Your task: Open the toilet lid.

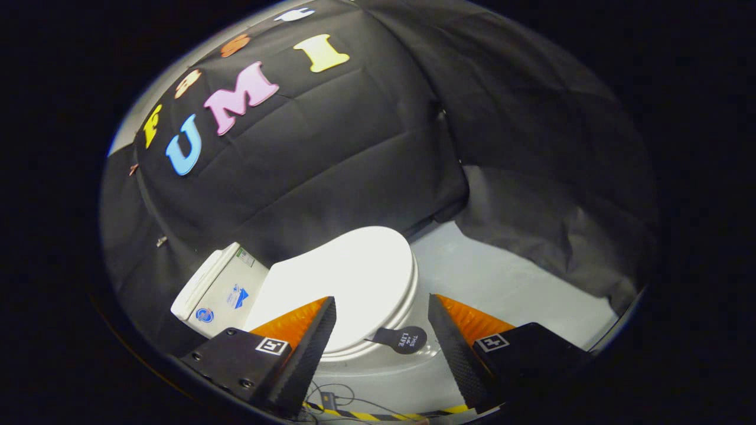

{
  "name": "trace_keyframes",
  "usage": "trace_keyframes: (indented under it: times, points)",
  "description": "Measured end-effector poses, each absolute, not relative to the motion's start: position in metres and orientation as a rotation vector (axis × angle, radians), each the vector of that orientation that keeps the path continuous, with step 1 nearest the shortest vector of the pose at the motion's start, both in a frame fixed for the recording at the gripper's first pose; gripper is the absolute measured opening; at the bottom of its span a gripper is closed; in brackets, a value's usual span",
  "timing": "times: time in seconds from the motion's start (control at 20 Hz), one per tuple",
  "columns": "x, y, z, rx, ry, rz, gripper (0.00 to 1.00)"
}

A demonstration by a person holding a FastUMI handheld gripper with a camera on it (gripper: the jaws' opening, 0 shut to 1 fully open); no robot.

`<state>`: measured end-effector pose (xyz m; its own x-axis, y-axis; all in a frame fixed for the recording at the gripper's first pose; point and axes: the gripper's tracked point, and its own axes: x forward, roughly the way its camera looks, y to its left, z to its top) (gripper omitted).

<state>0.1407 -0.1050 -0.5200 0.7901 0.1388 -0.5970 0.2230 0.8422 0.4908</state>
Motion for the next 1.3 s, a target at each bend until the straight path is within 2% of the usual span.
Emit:
trace_keyframes:
  times: [0.15,0.4,0.5,0.55,0.7,0.8,0.95,1.3]
  points:
    - [0.137,-0.108,-0.559,0.774,0.759,-0.087,0.99]
    - [0.141,-0.109,-0.598,1.068,0.801,-0.162,0.97]
    - [0.14,-0.1,-0.606,1.155,0.818,-0.155,0.74]
    - [0.142,-0.093,-0.61,1.207,0.83,-0.148,0.74]
    - [0.149,-0.092,-0.605,1.318,0.801,-0.157,0.36]
    - [0.14,-0.088,-0.602,1.237,0.815,-0.143,0.11]
    - [0.147,-0.09,-0.59,1.205,0.849,-0.186,0.11]
    - [0.156,-0.086,-0.541,1.116,0.815,-0.183,0.06]
